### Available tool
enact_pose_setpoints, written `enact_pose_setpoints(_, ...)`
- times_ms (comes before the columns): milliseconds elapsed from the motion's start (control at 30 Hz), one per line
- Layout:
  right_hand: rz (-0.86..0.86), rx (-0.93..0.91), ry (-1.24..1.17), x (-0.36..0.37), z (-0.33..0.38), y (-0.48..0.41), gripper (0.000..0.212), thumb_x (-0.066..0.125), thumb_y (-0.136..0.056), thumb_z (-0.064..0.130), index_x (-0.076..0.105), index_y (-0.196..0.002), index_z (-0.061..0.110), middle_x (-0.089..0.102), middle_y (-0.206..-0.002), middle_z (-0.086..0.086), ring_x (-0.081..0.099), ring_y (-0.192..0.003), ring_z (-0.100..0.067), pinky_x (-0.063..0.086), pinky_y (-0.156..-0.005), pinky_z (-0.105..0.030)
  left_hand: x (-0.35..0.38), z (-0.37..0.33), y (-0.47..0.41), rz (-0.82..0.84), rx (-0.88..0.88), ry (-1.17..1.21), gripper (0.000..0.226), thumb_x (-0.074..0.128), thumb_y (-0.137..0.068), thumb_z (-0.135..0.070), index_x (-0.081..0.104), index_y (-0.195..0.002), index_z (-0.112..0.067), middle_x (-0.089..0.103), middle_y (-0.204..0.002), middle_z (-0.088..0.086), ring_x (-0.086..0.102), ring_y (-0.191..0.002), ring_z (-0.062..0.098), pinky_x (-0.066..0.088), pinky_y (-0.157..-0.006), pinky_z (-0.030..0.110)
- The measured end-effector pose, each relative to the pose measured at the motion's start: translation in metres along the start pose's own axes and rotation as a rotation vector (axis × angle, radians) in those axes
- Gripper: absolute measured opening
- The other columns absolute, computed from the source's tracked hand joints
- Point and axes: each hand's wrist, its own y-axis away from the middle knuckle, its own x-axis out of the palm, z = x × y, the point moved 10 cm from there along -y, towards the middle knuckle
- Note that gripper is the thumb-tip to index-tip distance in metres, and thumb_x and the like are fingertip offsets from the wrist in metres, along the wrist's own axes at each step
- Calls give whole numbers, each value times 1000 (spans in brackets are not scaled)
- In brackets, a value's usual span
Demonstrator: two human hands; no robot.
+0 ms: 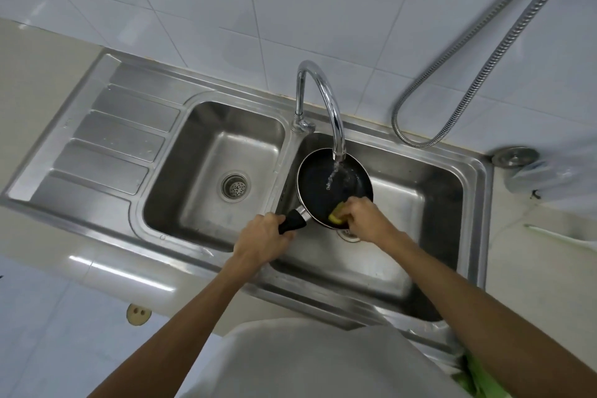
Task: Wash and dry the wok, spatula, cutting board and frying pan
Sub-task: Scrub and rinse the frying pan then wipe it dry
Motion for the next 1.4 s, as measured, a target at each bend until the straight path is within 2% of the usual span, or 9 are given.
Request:
enact_pose_setpoints(100, 66, 58, 443, -20, -32, 5, 29, 59, -89, 10, 75, -112, 18, 68, -119, -3, 59, -109, -26, 47, -95, -34, 13, -3, 3, 65, 31, 29, 25, 65, -89, -41, 70, -107, -26, 63, -73, -2, 63, -68, 18, 53, -66, 32)
enact_pose_setpoints(167, 81, 53, 383, -21, -30, 7, 31, 59, -86, 5, 76, -110, 16, 70, -118, -3, 61, -109, -25, 46, -97, -31, 16, -3, 3, 72, 30, 64, 26, 66, -89, -42, 71, -109, -25, 64, -74, -1, 64, -69, 19, 52, -65, 32)
enact_pose_setpoints(333, 87, 291, -879, 21, 9, 21, 28, 69, -87, -5, 76, -112, 7, 75, -94, -2, 63, -88, -11, 48, -80, -13, 24, -15, 5, 142, 60, 39, 26, 66, -90, -41, 71, -105, -20, 68, -79, 4, 66, -74, 21, 57, -72, 37)
enact_pose_setpoints(433, -102, 429, -1106, 36, 13, 6, 37, 64, -90, -7, 68, -125, 3, 71, -111, -5, 62, -98, -14, 51, -85, -20, 33, -28, 18, 126, 102, -27, 24, 64, -91, -35, 70, -105, -17, 69, -82, 6, 68, -77, 26, 54, -71, 33)
enact_pose_setpoints(633, -639, 814, -982, -4, -44, 1, 37, 74, -84, 8, 55, -117, 6, 60, -121, -17, 59, -110, -33, 48, -97, -38, 31, -45, 34, 36, 197, -179, 24, 59, -94, -38, 65, -108, -20, 64, -79, 2, 67, -76, 28, 39, -62, 31)
enact_pose_setpoints(733, -536, 842, -746, -11, -68, 8, 37, 68, -87, 7, 51, -119, 8, 48, -130, -20, 52, -116, -40, 46, -99, -42, 28, -45, 36, 17, 179, -201, 23, 58, -94, -38, 66, -106, -20, 69, -86, 6, 67, -80, 31, 40, -63, 32)
enact_pose_setpoints(867, -276, 468, -185, -13, -60, 12, 39, 60, -86, 0, 56, -123, 10, 44, -131, -19, 46, -117, -40, 46, -100, -47, 22, -39, 27, 29, 110, -118, 23, 58, -93, -34, 68, -105, -17, 69, -85, 9, 67, -80, 31, 55, -72, 38)
enact_pose_setpoints(967, -358, 305, -89, -30, -61, 34, 43, 59, -82, -2, 61, -124, 6, 49, -123, -17, 47, -111, -36, 47, -95, -43, 24, -36, 17, 68, 93, -93, 23, 59, -93, -34, 68, -105, -17, 68, -84, 9, 66, -80, 31, 57, -76, 42)
enact_pose_setpoints(1400, -735, 800, -58, -140, -242, 150, 34, 58, -89, 0, 57, -123, -4, 51, -125, -30, 46, -117, -48, 41, -100, -53, 91, -31, 1, 268, -9, 227, 26, 69, -90, -30, 63, -67, -22, 54, -47, -9, 51, -44, 2, 39, -48, 19)
